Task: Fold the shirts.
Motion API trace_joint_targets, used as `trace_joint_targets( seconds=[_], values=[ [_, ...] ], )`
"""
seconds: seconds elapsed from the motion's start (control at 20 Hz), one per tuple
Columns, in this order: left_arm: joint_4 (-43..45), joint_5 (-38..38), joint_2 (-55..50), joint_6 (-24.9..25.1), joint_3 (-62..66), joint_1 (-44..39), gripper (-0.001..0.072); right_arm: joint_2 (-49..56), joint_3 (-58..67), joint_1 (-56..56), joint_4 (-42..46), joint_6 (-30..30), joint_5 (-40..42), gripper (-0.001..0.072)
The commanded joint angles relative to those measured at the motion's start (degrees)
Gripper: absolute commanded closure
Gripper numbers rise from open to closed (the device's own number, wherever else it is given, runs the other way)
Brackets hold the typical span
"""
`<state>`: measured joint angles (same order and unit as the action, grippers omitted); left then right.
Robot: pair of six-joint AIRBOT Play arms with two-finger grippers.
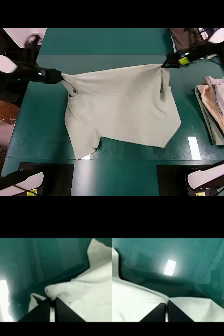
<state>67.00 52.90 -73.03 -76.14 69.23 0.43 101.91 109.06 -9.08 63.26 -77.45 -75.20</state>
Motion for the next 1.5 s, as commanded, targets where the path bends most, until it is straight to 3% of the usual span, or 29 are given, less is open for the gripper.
trace_joint_targets(
  seconds=[0.0, 0.15, 0.2, 0.25, 0.3, 0.5, 0.75, 0.9, 1.05, 1.45],
  values=[
    [0.3, -9.8, -6.3, 0.6, -1.7, 0.0, 0.0671, 7.4, 4.5, -2.0, -0.3, 0.2, 7.1, 0.0694],
    [0.4, -10.6, -6.7, 0.5, -1.5, 0.0, 0.0666, 10.0, 7.9, -2.6, -0.7, 0.2, 7.9, 0.0670],
    [0.3, -10.1, -6.7, 0.2, -1.1, 0.4, 0.0424, 10.1, 7.8, -2.6, -0.9, 0.2, 8.0, 0.0433],
    [0.3, -8.9, -6.7, -0.6, -0.4, 1.0, 0.0138, 10.1, 7.8, -2.4, -0.8, 0.2, 7.3, 0.0243],
    [0.3, -6.3, -6.7, -1.6, 0.9, 1.9, 0.0106, 9.8, 7.8, -1.9, -0.8, 0.2, 5.6, 0.0234],
    [0.3, 10.2, -4.6, -1.9, 6.4, 8.9, 0.0110, 4.6, 4.5, 1.9, -2.1, 1.7, -6.2, 0.0262],
    [0.5, 17.5, 4.4, -1.2, -4.5, 13.8, 0.0109, -9.7, -16.3, 6.8, -10.6, 4.8, -10.5, 0.0263],
    [0.3, 17.1, 7.6, -1.2, -16.3, 13.8, 0.0109, -17.7, -29.0, 7.8, -16.0, 8.0, -10.5, 0.0263],
    [-0.9, 13.9, 7.8, -1.2, -24.0, 13.8, 0.0110, -24.0, -37.3, 7.9, -16.2, 8.1, -10.3, 0.0263],
    [-11.8, 7.1, 7.5, 4.2, -32.8, 13.8, 0.0110, -37.7, -49.4, 7.9, -16.0, 8.2, -4.8, 0.0263]
  ],
)
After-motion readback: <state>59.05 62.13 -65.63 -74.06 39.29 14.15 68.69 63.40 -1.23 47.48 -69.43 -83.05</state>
